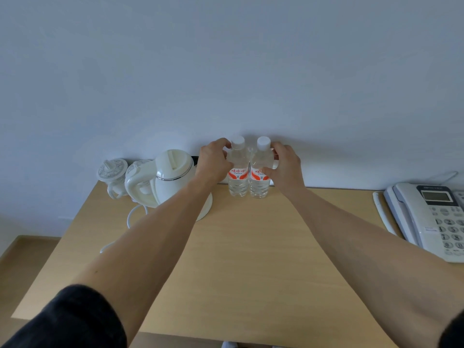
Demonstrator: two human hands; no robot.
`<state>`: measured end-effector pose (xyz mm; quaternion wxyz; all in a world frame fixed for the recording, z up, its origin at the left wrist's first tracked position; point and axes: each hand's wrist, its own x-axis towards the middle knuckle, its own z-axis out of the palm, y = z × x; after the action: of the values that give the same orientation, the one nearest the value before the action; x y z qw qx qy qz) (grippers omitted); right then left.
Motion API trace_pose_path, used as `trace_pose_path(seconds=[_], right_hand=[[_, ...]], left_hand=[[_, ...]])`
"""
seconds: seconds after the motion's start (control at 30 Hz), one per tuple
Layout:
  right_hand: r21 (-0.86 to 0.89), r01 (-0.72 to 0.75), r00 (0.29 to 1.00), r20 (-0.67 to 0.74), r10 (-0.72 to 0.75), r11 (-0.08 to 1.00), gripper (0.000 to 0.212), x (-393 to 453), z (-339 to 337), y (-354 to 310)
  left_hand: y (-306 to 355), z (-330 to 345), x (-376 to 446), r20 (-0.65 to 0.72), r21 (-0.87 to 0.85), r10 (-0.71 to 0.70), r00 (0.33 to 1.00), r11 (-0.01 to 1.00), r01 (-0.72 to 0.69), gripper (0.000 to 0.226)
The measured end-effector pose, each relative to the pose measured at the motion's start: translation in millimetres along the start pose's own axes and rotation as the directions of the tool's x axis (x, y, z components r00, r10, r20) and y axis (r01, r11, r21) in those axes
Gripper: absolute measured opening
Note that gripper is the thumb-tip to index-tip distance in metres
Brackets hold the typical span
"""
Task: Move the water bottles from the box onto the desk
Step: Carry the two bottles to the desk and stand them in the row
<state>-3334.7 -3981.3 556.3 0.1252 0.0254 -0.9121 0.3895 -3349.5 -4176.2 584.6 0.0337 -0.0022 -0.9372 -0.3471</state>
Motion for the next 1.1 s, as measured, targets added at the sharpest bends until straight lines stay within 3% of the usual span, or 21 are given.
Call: trace_pose_path(seconds=[0.57,0.87,1.1], right_hand=[[-0.136,-0.068,0.991,0.108,0.083,0.988,0.066,-5.1,-24.4,-7.1],[-0.258,-0.117,0.991,0.033,0.13,0.959,0.056,-24.5,-56.6,-8.8],[-0.337,-0.232,0.972,-0.11,0.207,0.912,0.048,-47.1,-95.8,-4.1]], left_hand=[[12.1,-19.7,-3.0,0.031,0.219,0.1,0.994,0.97,-0.105,0.054],[53.6,-28.1,-9.0,-0.013,0.367,0.325,0.945,0.881,-0.298,0.045],[94.4,-8.2,-11.9,0.065,0.397,0.461,0.885,0.802,-0.447,0.048]])
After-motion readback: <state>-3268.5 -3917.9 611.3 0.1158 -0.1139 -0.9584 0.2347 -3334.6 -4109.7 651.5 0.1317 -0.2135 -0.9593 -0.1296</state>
